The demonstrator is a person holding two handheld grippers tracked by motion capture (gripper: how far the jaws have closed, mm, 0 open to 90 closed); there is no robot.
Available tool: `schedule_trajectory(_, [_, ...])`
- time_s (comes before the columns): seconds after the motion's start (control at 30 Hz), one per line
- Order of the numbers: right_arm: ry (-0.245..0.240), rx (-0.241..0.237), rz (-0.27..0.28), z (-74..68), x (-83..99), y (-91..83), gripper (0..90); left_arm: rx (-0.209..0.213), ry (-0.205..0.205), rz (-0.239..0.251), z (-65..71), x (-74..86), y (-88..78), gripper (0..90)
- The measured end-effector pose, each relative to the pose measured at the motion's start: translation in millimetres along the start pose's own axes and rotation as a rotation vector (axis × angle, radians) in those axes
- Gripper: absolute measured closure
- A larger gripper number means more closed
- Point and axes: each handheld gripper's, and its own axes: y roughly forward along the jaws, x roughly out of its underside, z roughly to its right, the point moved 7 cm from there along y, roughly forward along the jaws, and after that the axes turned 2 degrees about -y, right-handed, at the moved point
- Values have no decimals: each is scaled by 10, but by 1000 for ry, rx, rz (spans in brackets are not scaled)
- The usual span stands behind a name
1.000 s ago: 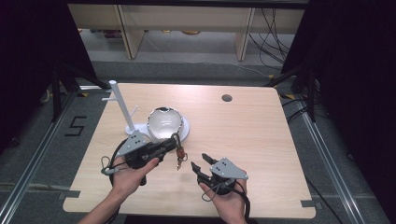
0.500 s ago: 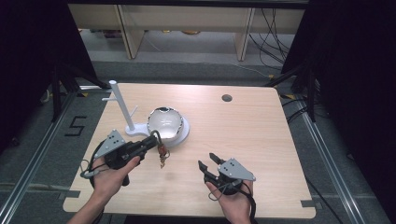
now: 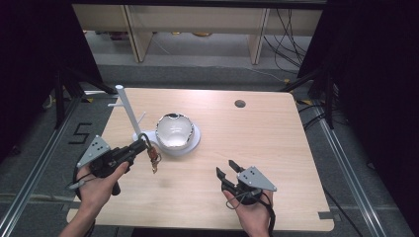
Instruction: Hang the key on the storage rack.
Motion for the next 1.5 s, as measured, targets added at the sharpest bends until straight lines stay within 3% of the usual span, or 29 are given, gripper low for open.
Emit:
schedule_trajectory(0.27, [-2, 22, -20, 84, 64, -38, 502, -79, 3, -7, -202, 6, -120, 833])
schedule_trajectory(0.3, [12, 15, -15, 85, 69, -37, 502, -80, -1, 1, -213, 6, -124, 833])
schedule_trajectory(0.33, [15, 40, -29, 104, 80, -58, 502, -90, 0, -6, -236, 11, -141, 833])
schedule_trajectory(0.47, [17, 26, -26, 119, 90, -69, 502, -110, -2, -3, -294, 11, -175, 833])
schedule_trajectory(0.6, [3, 42, -37, 148, 106, -92, 502, -130, -1, -3, -346, 6, -216, 833])
schedule_trajectory(0.63, [37, 40, -35, 134, 113, -97, 502, -134, 2, 1, -356, 3, -224, 833])
schedule_trajectory(0.67, [16, 36, -28, 155, 110, -95, 503, -139, 3, 1, -365, 2, -233, 833])
schedule_trajectory(0.87, [32, 49, -33, 184, 139, -132, 503, -162, 1, 5, -428, -11, -284, 833])
schedule_trajectory(0.9, [15, 40, -29, 197, 139, -130, 503, -166, 0, 6, -437, -15, -292, 833])
schedule_trajectory(1.17, [30, 62, -48, 250, 187, -177, 502, -193, -1, 15, -511, -43, -346, 833])
schedule_trajectory(1.33, [6, 69, -43, 302, 207, -203, 500, -220, 7, 18, -554, -55, -378, 833])
schedule_trajectory(1.5, [12, 85, -41, 346, 222, -236, 498, -243, 17, 18, -594, -72, -400, 833])
